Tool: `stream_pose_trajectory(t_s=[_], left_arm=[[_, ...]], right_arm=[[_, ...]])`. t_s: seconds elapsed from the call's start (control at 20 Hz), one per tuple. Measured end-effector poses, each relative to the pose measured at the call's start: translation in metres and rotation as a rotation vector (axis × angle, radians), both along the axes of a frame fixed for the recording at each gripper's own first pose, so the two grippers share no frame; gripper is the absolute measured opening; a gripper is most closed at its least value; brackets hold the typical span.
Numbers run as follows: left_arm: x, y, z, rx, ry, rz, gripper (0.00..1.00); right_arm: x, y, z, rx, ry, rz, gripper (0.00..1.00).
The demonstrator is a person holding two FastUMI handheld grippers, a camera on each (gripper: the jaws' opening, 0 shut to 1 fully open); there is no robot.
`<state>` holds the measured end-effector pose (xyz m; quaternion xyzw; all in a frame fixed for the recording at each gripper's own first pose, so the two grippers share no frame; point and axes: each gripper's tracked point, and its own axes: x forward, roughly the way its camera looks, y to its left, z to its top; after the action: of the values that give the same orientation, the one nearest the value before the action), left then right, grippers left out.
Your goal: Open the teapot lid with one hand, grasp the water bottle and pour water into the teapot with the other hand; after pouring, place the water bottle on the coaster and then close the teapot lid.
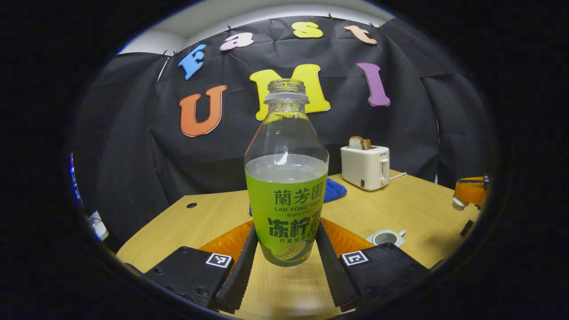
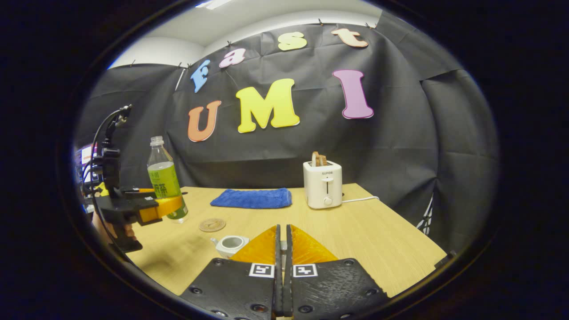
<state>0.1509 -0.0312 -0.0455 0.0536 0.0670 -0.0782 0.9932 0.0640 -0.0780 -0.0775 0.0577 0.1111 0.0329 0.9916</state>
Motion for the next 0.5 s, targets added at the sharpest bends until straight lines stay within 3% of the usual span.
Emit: stream_pose_trajectory(t_s=[0.15, 0.5], left_arm=[[0.03, 0.005, 0.001, -0.027, -0.053, 0.003, 0.75], [0.08, 0.0, -0.031, -0.034, 0.0, -0.034, 0.75]], right_arm=[[0.002, -0.002, -0.004, -0.001, 0.006, -0.008, 0.01], [0.015, -0.001, -0.023, -0.004, 0.045, -0.016, 0.01]])
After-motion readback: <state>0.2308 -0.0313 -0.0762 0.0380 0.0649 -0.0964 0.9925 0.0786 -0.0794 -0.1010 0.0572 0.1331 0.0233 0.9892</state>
